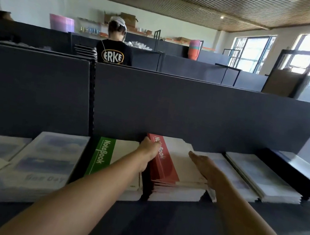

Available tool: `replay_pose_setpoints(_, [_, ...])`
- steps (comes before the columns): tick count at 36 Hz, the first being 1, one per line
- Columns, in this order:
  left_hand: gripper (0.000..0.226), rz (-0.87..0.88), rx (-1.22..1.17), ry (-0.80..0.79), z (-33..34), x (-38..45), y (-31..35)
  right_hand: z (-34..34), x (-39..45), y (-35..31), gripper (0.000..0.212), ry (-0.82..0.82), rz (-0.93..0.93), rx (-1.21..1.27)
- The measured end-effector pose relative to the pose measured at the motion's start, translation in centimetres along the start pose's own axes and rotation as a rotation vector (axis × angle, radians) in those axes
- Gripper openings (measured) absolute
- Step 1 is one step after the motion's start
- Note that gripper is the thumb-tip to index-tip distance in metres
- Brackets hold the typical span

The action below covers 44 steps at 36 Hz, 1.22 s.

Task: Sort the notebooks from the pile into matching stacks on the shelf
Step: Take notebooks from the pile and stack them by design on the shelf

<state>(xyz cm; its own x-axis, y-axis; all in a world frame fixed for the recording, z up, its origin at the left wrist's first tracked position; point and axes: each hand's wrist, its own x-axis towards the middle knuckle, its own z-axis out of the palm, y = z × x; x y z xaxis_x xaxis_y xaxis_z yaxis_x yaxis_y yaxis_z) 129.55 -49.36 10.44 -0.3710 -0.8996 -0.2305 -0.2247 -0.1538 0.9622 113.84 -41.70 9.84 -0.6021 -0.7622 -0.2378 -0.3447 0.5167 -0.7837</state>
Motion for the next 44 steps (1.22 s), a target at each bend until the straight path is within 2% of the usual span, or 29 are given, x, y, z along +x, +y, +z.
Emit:
replay_pose_setpoints(2, [0.022,-0.027,-0.045,-0.007,0.6,0.2,-0.3,-0.2,0.2,-0.2,0.061,-0.057,0.008,0.006])
replay_pose_setpoints(6, [0.060,-0.025,-0.038,0.090,1.8,0.6,-0.7,-0.2,-0.3,-1.1,0.063,-0.174,-0.021,0.032])
replay_pose_setpoints(10, [0.058,-0.026,-0.028,0.106,1.8,-0.1,-0.4,-0.5,0.2,-0.8,0.073,-0.228,0.024,0.101])
replay_pose_setpoints(12, [0.047,-0.001,-0.029,0.123,1.6,-0.8,-0.3,-0.8,-0.3,-0.6,0.069,-0.201,0.019,0.093])
replay_pose_setpoints(14, [0.043,0.022,-0.016,0.125,1.6,-1.5,-0.6,-1.1,-0.6,-0.1,0.071,-0.085,-0.017,0.117])
replay_pose_setpoints(16, [0.053,0.038,0.011,0.115,1.9,-2.4,-1.0,-1.4,-0.5,1.4,0.075,0.046,-0.038,0.161])
replay_pose_setpoints(19, [0.062,0.037,0.022,0.115,2.3,-2.6,-2.1,-1.0,-1.8,2.9,0.064,0.146,-0.066,0.189])
replay_pose_setpoints(21, [0.062,0.061,0.041,0.134,2.8,-2.8,-2.5,0.1,-2.6,3.6,0.061,0.152,-0.080,0.186])
replay_pose_setpoints(26, [0.063,0.051,0.054,0.267,3.8,-2.9,-2.5,2.3,-3.3,3.2,0.069,0.137,0.004,0.390])
replay_pose_setpoints(30, [0.061,0.045,0.051,0.301,4.5,-2.9,-2.0,1.9,-2.6,3.2,0.072,0.133,0.055,0.357])
replay_pose_setpoints(34, [0.064,0.150,0.101,0.321,3.5,-4.3,-2.2,0.4,-2.7,3.1,0.061,0.081,-0.094,0.161])
replay_pose_setpoints(36, [0.061,0.291,0.219,0.407,2.1,-5.4,-2.3,-0.1,-3.0,2.7,0.054,0.196,-0.159,-0.036])
replay_pose_setpoints(39, [0.044,0.430,0.405,0.504,-1.3,-6.8,-2.5,0.5,-4.0,1.4,0.049,0.439,-0.330,-0.158])
replay_pose_setpoints(42, [0.036,0.390,0.523,0.471,-5.3,-7.6,-2.7,2.2,-5.1,-0.8,0.049,0.533,-0.542,-0.230])
replay_pose_setpoints(44, [0.035,0.350,0.638,0.421,-7.6,-8.5,-2.8,3.2,-5.4,-1.8,0.053,0.496,-0.555,-0.258])
